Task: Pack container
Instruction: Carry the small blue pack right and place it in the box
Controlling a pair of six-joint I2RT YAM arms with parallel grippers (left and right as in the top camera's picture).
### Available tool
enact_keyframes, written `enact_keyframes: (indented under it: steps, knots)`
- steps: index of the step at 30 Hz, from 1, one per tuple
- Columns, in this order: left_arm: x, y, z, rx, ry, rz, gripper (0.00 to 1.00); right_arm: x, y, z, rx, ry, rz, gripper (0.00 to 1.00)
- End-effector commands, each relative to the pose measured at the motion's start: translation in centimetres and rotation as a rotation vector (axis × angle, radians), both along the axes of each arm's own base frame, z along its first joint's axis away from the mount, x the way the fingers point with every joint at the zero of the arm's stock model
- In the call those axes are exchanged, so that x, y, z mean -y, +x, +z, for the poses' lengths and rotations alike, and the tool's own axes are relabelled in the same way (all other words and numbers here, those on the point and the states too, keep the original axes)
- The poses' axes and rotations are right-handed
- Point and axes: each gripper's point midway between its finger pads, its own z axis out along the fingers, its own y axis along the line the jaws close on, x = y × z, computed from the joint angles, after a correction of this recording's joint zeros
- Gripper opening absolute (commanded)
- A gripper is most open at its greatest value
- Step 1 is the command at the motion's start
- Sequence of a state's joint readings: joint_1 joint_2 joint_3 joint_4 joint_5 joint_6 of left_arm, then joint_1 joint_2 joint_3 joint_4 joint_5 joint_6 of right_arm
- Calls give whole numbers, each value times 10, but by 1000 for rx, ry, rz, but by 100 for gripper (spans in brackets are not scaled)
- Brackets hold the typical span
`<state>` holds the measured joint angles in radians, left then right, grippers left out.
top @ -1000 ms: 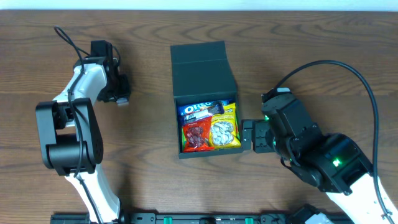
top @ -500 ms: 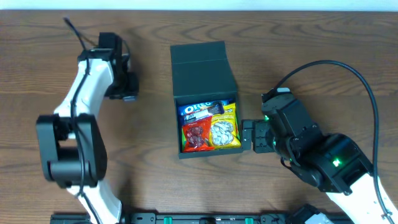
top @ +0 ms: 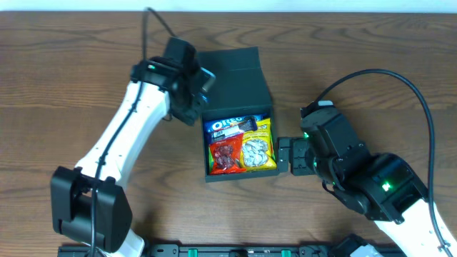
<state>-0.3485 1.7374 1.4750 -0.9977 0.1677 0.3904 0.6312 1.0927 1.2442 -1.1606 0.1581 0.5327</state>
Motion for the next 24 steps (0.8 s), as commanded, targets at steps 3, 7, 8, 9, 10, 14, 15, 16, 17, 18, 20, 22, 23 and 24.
enact_keyframes:
  steps: [3, 7, 8, 9, 10, 14, 15, 16, 17, 18, 20, 22, 23, 24]
  knots:
    - [38, -16, 8, 59, -9, -395, 6, 4, 4, 6, 22, -12, -9, 99]
    - [55, -25, 8, 91, 6, -574, 6, 4, 4, 6, 22, -12, -9, 99]
    - [59, -26, 8, 102, 9, -610, 6, 4, 4, 6, 22, -12, -9, 99]
    - [61, -27, 8, 111, 11, -634, 6, 4, 4, 6, 22, -12, -9, 99]
    - [63, -26, 8, 119, 12, -651, 6, 4, 4, 6, 23, -11, -9, 99]
    - [68, -16, 11, 169, 10, -650, 26, 4, 4, 6, 22, -12, -9, 99]
    - [67, -14, 12, 177, 15, -647, 42, 4, 4, 6, 22, -12, -9, 99]
    - [66, -10, 12, 189, 27, -641, 55, 4, 4, 6, 22, -12, -9, 99]
    - [65, -7, 12, 198, 40, -626, 59, 4, 4, 6, 22, -12, -9, 99]
    - [63, -5, 12, 202, 51, -602, 63, 4, 4, 6, 22, -12, -9, 99]
    - [62, -1, 13, 207, 57, -567, 95, 4, 4, 6, 22, -12, -9, 99]
    - [60, 2, 13, 205, 56, -503, 95, 4, 4, 6, 22, -12, -9, 99]
    - [59, 3, 13, 204, 58, -475, 95, 4, 4, 6, 22, -12, -9, 99]
    - [57, 5, 13, 200, 61, -429, 95, 4, 4, 6, 22, -12, -9, 99]
